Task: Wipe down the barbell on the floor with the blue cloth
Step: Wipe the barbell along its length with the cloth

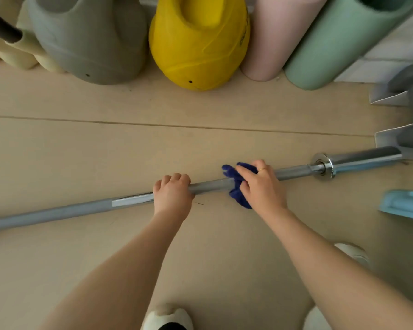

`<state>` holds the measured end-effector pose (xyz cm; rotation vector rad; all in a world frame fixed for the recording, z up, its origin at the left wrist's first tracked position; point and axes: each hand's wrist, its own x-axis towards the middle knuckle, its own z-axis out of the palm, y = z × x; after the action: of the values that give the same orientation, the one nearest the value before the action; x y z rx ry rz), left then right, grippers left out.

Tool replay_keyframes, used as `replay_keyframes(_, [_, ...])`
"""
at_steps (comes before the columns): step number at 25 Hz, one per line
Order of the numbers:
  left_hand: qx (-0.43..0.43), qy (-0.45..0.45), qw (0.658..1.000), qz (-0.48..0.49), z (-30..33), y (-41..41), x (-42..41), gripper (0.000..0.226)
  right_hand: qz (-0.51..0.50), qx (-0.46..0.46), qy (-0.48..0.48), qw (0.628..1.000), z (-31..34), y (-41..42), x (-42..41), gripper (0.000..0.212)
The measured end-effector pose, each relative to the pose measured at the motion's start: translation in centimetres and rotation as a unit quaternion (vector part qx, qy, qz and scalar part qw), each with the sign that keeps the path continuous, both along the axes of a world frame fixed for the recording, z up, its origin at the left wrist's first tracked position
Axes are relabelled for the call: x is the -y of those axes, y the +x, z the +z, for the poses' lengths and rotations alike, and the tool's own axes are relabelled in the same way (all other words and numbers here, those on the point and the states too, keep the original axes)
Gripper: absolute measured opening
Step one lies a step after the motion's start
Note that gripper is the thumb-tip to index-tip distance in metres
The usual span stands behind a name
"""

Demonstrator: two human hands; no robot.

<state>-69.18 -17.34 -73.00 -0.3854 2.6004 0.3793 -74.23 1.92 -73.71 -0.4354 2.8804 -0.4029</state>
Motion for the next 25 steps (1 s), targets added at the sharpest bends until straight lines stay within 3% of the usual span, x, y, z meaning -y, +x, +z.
replay_keyframes(3, [-0.024,0.027,0.999,-0.012,0.5,-0.9,-2.0,0.044,-0.16,-0.02,0.072,0.984,0.1,-1.8,-3.3,0.031])
replay_keyframes(5, [-0.032,0.034,0.998,-0.041,0.5,-1.7,-3.7,0.045,-0.117,-0.004,0.065,0.991,0.3,-0.8,-1.8,0.028])
replay_keyframes(9, [-0.039,0.052,0.993,-0.094,0.3,-2.8,-7.1,0.041,0.075,-0.022,0.038,0.996,-0.2,1.6,-2.1,0.05])
replay_keyframes(11, [-0.037,0.051,0.993,-0.103,-0.1,-2.8,-7.8,0.042,0.07,-0.002,0.045,0.997,0.0,-0.2,-5.2,0.05])
replay_keyframes(13, [-0.045,0.039,0.993,-0.104,-0.6,-2.7,-7.9,0.039,-0.049,-0.067,0.086,0.993,-0.2,-1.8,-8.5,0.046])
replay_keyframes(15, [-0.054,0.03,0.993,-0.105,-0.9,-2.9,-7.9,0.035,-0.248,-0.048,0.07,0.965,-0.6,-3.1,-10.4,0.043])
replay_keyframes(17, [-0.054,0.025,0.993,-0.1,-1.0,-3.2,-8.0,0.033,-0.323,-0.017,0.017,0.946,-0.5,-2.9,-9.3,0.042])
replay_keyframes(19, [-0.054,0.027,0.994,-0.091,-1.0,-3.1,-8.4,0.032,-0.252,-0.006,-0.006,0.968,-0.5,-1.7,-7.8,0.041])
replay_keyframes(22, [-0.061,0.029,0.993,-0.097,-1.1,-2.8,-8.3,0.031,-0.061,-0.009,0.002,0.998,-0.2,-1.2,-8.9,0.041])
replay_keyframes(23, [-0.065,0.03,0.993,-0.097,-1.2,-2.8,-8.2,0.031,-0.05,-0.012,0.023,0.998,-0.1,-1.9,-10.0,0.042])
replay_keyframes(25, [-0.065,0.033,0.993,-0.087,-1.2,-3.0,-8.1,0.032,-0.168,-0.029,0.044,0.984,-0.3,-2.8,-11.5,0.042])
